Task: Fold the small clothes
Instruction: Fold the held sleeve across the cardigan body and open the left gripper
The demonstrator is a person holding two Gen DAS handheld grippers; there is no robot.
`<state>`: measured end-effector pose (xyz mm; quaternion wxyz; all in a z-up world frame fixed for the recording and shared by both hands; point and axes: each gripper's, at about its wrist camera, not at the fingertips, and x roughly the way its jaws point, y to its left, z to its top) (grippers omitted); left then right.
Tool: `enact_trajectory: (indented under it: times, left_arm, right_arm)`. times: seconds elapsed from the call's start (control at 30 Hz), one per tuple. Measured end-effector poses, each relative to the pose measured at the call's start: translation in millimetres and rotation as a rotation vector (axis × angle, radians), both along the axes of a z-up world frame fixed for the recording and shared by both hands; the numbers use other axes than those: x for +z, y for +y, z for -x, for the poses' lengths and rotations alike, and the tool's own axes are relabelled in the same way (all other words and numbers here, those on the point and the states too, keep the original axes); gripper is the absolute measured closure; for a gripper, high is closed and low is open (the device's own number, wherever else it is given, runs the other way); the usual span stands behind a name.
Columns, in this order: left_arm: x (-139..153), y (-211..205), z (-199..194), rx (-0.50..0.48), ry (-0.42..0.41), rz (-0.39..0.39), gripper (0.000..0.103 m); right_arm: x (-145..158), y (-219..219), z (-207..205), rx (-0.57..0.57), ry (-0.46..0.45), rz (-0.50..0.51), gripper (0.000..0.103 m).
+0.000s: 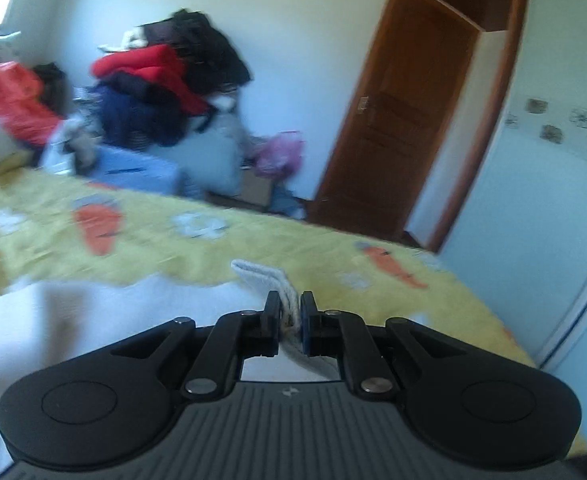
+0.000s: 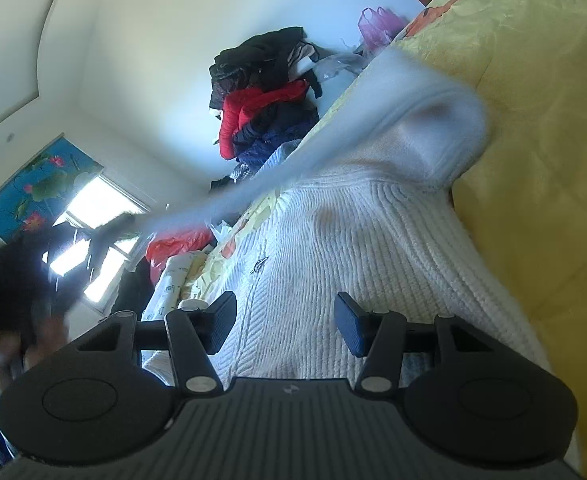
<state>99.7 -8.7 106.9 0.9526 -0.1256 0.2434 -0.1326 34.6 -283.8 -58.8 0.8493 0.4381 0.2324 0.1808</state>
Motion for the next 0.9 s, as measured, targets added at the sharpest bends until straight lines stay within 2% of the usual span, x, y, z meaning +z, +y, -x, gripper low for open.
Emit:
enact_trajectory:
  times: [0.1,0.2,0.27,0.37,0.57,0.77,0.9]
  left_arm:
    - [-34.8,37.3,12.5,0.094,0.074,-0.056,0.093]
    - [-73.8,61.8,11.7,0.162,0.191,-0.036,0.093]
    - [-91.6,69.5,11.2,0.191,0.234,-0.034,0.093]
    - [-94.3,75.7,28.2,0.189,0.228,-0.034,0.094]
    - [-83.1,71.2,32.2,0.155,0.191,-0.017,0.093]
    - [-89.5,81.2,32.8,0.166,0.254,0.022,0.091]
    - [-77.5,85.5,46.5,0.202,0.188,0.020,0.090]
  right_arm:
    - [1.4,1.6,-0.6,-0.001,0.002,0.008,0.043]
    - [3.3,3.4,-2.2,0.000,0.004,0.024,0.043]
    - [4.5,5.5,-2.7,-0.001,0.006,0.033,0.043]
    - [6.5,9.8,-3.2,-0.002,0.008,0.047,0.043]
    - [7.6,13.8,-4.8,-0.002,0.010,0.062,0.043]
    - [7.7,14.3,-5.5,-0.002,0.009,0.062,0.043]
    - [7.3,14.0,-5.8,-0.001,0.009,0.063,0.043]
